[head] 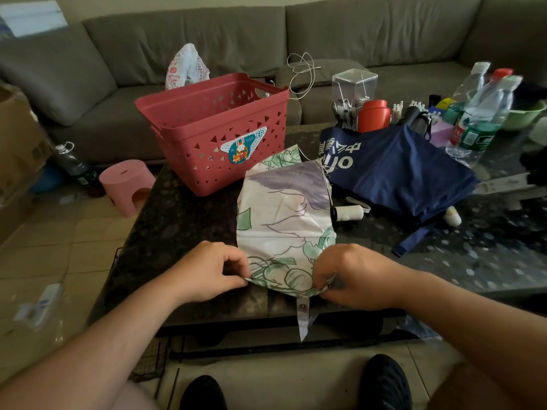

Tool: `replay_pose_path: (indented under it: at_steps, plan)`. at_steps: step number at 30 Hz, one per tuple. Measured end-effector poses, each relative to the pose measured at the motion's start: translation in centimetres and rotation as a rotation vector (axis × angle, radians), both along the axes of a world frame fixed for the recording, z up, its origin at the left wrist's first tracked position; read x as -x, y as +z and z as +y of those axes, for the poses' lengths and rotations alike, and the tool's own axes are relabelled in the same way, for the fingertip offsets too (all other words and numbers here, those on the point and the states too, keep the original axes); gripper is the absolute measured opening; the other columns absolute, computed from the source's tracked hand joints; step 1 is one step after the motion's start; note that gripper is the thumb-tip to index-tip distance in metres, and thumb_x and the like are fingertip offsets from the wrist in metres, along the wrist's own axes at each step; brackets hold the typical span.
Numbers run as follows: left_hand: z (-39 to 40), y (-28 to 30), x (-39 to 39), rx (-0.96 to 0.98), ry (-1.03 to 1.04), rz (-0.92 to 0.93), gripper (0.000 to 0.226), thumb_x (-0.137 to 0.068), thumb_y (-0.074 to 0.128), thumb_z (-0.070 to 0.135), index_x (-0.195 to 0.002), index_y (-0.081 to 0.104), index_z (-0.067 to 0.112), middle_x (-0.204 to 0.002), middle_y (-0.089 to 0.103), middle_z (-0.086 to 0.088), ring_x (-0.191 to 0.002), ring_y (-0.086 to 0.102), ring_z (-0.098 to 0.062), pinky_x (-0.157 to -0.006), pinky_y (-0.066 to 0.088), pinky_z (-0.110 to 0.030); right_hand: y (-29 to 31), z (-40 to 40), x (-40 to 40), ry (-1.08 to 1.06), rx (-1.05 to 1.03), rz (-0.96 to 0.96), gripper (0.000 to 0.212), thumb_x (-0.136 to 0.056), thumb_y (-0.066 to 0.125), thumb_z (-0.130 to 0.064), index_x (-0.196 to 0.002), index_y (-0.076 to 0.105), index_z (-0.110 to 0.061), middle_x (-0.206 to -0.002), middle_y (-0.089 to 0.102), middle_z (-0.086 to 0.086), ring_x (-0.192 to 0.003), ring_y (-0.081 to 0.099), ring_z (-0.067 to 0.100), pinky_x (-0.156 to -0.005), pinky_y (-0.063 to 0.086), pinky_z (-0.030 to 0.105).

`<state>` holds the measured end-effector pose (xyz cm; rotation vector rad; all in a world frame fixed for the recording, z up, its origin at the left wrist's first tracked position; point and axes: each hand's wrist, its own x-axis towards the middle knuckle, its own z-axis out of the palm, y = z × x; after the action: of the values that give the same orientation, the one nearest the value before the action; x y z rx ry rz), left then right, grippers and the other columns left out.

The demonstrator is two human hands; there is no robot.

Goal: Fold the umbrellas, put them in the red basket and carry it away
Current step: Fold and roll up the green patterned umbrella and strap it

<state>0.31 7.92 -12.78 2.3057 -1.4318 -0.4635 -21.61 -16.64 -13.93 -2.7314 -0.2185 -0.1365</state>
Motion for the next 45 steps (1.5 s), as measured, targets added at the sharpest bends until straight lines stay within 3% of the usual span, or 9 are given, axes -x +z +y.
replay_pose_path:
  at_steps: [8,13,19,23,29,37,39,41,45]
  plan:
    - [-1.8,-0.6,0.7,0.051,-0.14,-0.242,0.022,-0.087,0.068,0.04,-0.105,0.078,0.046,-0.087,0.067,0.032,-0.092,0.049,0.004,-0.087,0.047,-0.023,-0.4,0.8,-1.0,-0.064,-0.046,-0.052,0.018,-0.09,0.066,-0.036,-0.086,0.077,-0.024,-0.093,0.069,-0.009,-0.088,0.062,0.011,-0.085,0.051,0.033]
    - [-4.5,-2.5,1.7,0.241,-0.17,-0.368,0.034,-0.099,0.067,0.033,-0.132,0.07,0.026,-0.13,0.064,0.009,-0.12,0.055,-0.012,-0.104,0.045,-0.027,-1.7,1.2,-2.9,-0.226,0.167,-0.171,0.04,-0.094,0.053,-0.044,-0.123,0.069,-0.021,-0.128,0.059,0.0,-0.116,0.057,0.026,-0.092,0.055,0.047]
    - [-4.7,-5.4,2.7,-0.149,-0.221,-0.492,0.067,-0.107,0.02,0.055,-0.167,0.024,0.026,-0.172,0.025,-0.001,-0.156,0.024,-0.022,-0.126,0.026,-0.044,-3.1,0.9,-2.9,-0.277,0.288,0.366,0.097,-0.086,0.006,-0.085,-0.165,0.007,-0.03,-0.174,-0.001,-0.01,-0.16,-0.004,0.014,-0.128,0.008,0.055]
    - [-4.5,-4.7,3.3,-0.336,-0.26,-0.365,0.062,-0.108,0.012,0.062,-0.162,-0.016,0.048,-0.168,-0.033,0.009,-0.155,-0.032,-0.015,-0.129,-0.013,-0.045,-2.6,0.1,-3.1,-0.247,0.275,0.409,0.096,-0.086,0.008,-0.088,-0.165,0.001,-0.035,-0.174,-0.005,-0.013,-0.16,-0.007,0.013,-0.128,0.002,0.058]
    - [-3.8,-4.0,3.2,-0.101,-0.273,-0.318,0.062,-0.107,0.039,0.058,-0.164,0.027,0.036,-0.171,0.027,0.01,-0.158,0.021,-0.012,-0.129,0.014,-0.025,-2.7,-1.8,-3.3,-0.26,0.143,0.283,0.081,-0.086,0.018,-0.079,-0.16,0.023,-0.046,-0.166,0.035,-0.011,-0.151,0.034,0.019,-0.124,0.027,0.045]
    - [-3.4,-3.7,2.0,-0.141,-0.315,-0.228,0.076,-0.095,0.03,0.078,-0.159,0.037,0.038,-0.17,0.027,0.015,-0.157,0.019,-0.006,-0.128,0.017,-0.024,-0.6,-2.2,-3.5,-0.484,-0.357,0.157,0.062,-0.077,0.054,-0.06,-0.132,0.067,-0.035,-0.132,0.069,-0.012,-0.123,0.063,0.011,-0.106,0.052,0.038]
    - [-3.1,-2.9,1.3,-0.011,-0.106,-0.102,0.073,-0.088,0.035,0.088,-0.111,0.077,0.033,-0.119,0.075,0.013,-0.116,0.066,-0.005,-0.101,0.051,-0.027,-0.3,-2.7,-3.6,-0.579,-0.354,0.043,0.053,-0.072,0.059,-0.057,-0.113,0.076,-0.027,-0.108,0.077,-0.013,-0.102,0.07,0.008,-0.089,0.06,0.041]
    - [-3.0,-2.2,0.4,0.207,0.156,-0.074,0.064,-0.085,0.059,0.077,-0.067,0.068,0.017,-0.065,0.067,0.003,-0.065,0.064,-0.009,-0.066,0.051,-0.035,-0.1,-3.0,-3.8,-0.636,-0.304,-0.108,0.025,-0.079,0.075,-0.045,-0.088,0.073,-0.022,-0.084,0.073,-0.01,-0.078,0.066,0.008,-0.07,0.059,0.041]
    - [-3.3,-0.9,-0.1,0.428,0.484,-0.087,0.047,-0.075,0.091,0.04,-0.089,0.05,0.021,-0.084,0.06,0.001,-0.074,0.058,-0.013,-0.062,0.043,-0.033,1.2,-2.6,-4.2,-0.712,-0.294,-0.346,0.047,-0.075,0.092,-0.037,-0.094,0.05,-0.027,-0.094,0.055,-0.007,-0.079,0.055,0.011,-0.068,0.052,0.035]
